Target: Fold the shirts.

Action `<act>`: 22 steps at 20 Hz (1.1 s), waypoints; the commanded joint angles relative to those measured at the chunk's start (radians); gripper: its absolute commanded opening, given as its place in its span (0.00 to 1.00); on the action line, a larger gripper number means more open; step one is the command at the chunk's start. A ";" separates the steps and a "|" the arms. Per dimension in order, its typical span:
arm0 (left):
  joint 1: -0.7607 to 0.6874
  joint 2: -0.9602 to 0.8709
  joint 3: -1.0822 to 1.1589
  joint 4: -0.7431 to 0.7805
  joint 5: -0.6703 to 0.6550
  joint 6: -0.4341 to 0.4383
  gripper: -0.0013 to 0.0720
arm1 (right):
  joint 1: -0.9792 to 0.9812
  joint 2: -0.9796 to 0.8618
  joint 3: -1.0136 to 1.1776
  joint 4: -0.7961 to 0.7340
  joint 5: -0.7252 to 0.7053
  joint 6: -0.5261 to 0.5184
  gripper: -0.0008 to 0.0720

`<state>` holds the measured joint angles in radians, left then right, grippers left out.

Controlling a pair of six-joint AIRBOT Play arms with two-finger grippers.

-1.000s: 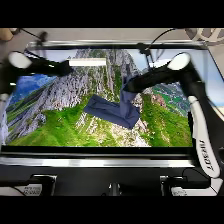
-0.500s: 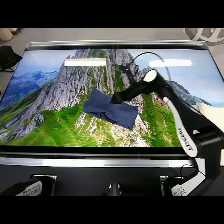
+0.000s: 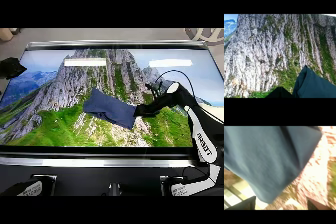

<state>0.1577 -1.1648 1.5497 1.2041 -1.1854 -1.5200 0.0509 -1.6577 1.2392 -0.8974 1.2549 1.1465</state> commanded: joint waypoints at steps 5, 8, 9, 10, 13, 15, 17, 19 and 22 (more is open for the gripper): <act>-0.031 0.001 -0.008 -0.003 -0.001 0.002 0.05 | 0.085 -0.023 -0.095 0.237 -0.205 0.009 0.27; -0.031 0.001 -0.008 -0.003 -0.001 0.003 0.05 | 0.007 0.041 -0.017 0.268 -0.136 -0.132 0.04; -0.031 0.001 -0.008 -0.003 -0.001 0.006 0.05 | -0.042 0.077 0.032 0.266 -0.091 -0.148 0.04; -0.031 0.001 -0.008 -0.003 -0.001 0.015 0.05 | -0.108 0.118 0.094 0.252 -0.042 -0.149 0.04; -0.032 0.001 -0.008 -0.003 -0.001 0.021 0.05 | -0.342 0.217 0.251 0.153 0.061 -0.100 0.04; -0.034 0.001 -0.008 -0.003 -0.001 0.021 0.05 | -0.506 0.262 0.319 0.124 0.130 -0.093 0.04; -0.035 0.001 -0.008 -0.003 -0.001 0.022 0.05 | -0.660 0.283 0.369 0.121 0.204 -0.092 0.04; -0.035 0.001 -0.008 -0.002 -0.001 0.032 0.05 | -0.795 0.293 0.389 0.121 0.260 -0.079 0.04; -0.035 0.001 -0.008 -0.002 -0.001 0.048 0.05 | -0.961 0.295 0.395 0.127 0.337 -0.069 0.04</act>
<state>0.1230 -1.1645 1.5417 1.2015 -1.1866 -1.4876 -0.7448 -1.3762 1.6085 -0.7692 1.4963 1.0660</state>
